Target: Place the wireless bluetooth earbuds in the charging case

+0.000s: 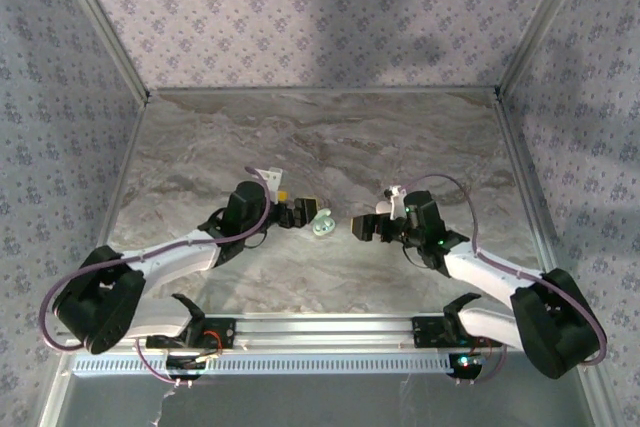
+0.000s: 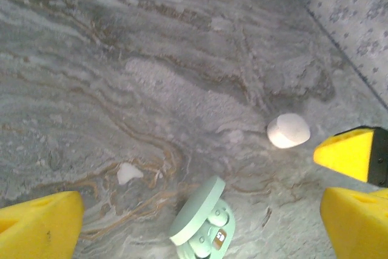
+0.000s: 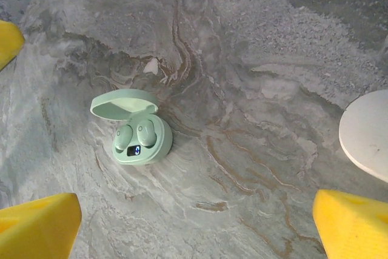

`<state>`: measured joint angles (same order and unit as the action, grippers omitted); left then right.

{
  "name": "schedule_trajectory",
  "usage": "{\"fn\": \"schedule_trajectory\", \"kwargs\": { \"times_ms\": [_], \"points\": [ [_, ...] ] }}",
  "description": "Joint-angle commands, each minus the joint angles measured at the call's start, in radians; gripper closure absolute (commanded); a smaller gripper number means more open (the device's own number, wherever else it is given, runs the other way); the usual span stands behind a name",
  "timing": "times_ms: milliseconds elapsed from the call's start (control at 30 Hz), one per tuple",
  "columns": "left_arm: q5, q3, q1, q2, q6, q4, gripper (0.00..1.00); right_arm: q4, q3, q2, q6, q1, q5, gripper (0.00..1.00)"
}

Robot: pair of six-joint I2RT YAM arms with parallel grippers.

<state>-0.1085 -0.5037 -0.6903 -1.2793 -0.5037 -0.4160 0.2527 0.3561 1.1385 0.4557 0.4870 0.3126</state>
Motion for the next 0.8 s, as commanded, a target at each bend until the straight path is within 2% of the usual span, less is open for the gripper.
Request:
{"fn": "schedule_trajectory", "kwargs": {
  "times_ms": [0, 133, 233, 333, 600, 667, 767],
  "points": [
    [-0.023, -0.004, -0.005, -0.014, 0.017, -0.06, 0.0, 0.022, 0.034, 0.021, -0.017, 0.003, -0.036, 0.0],
    [-0.042, -0.017, -0.006, -0.033, 0.0, -0.059, 0.0, 0.02, 0.044, 0.065, -0.016, -0.003, -0.052, 0.0],
    [-0.066, -0.028, -0.006, -0.056, -0.018, -0.057, 0.0, -0.019, 0.078, 0.11, -0.022, -0.029, 0.013, 0.0],
    [-0.106, -0.053, -0.005, -0.097, -0.037, -0.049, 0.0, -0.035, 0.098, 0.15, -0.037, -0.045, 0.079, 0.06],
    [-0.223, -0.111, 0.026, -0.157, -0.064, -0.007, 0.0, -0.014, 0.106, 0.206, -0.029, -0.016, 0.147, 0.38],
    [-0.238, -0.112, 0.032, -0.153, -0.068, -0.006, 0.0, -0.043, 0.115, 0.183, -0.029, 0.036, 0.095, 0.48],
    [-0.238, -0.107, 0.041, -0.146, -0.068, -0.005, 0.0, -0.131, 0.143, 0.151, -0.043, 0.149, -0.062, 0.6]
  ]
}}
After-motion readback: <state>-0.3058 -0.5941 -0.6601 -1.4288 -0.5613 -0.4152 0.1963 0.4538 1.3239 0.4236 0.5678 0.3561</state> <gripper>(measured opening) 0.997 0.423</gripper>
